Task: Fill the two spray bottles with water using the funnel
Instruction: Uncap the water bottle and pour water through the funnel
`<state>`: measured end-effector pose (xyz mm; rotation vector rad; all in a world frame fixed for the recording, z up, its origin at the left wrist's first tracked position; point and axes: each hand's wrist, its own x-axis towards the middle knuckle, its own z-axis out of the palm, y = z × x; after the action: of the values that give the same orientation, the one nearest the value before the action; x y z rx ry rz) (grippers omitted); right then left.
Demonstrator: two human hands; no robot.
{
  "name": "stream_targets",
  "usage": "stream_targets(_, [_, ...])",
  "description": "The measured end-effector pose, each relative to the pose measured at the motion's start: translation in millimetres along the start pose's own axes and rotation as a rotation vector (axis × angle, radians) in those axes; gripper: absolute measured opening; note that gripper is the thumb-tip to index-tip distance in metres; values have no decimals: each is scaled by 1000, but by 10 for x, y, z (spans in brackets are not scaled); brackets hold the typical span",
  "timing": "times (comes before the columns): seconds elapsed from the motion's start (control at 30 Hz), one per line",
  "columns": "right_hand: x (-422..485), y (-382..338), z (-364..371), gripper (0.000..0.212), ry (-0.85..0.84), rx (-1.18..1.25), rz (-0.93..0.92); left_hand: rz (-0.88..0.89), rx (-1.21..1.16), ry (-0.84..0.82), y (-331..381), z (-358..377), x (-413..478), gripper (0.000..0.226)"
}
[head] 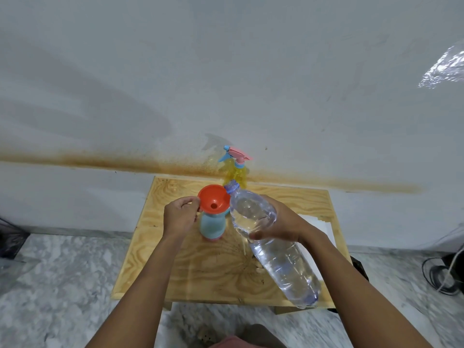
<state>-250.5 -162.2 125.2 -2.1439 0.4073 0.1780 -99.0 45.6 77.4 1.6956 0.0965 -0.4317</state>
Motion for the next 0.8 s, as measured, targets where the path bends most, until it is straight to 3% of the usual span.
stream_targets(0.13, [-53,-55,28,82,77,8,-29,45,59,1,-23,-19,17,23])
stream_targets(0.37, [-153,-96,29,94,219,104,-103,284,411,-69,15,2,-79,62])
stream_targets(0.6, [-199,-104,-11,94,292,163,-161,308,495,-67,51,20,-122,61])
stream_targets(0.73, [-230,-27,-58,91,390,228,-174,528,610,29,252,89,-274,61])
stream_targets(0.8, [-249,28,-91,94,461,265,-181,631,487,-62,414,220,-407,56])
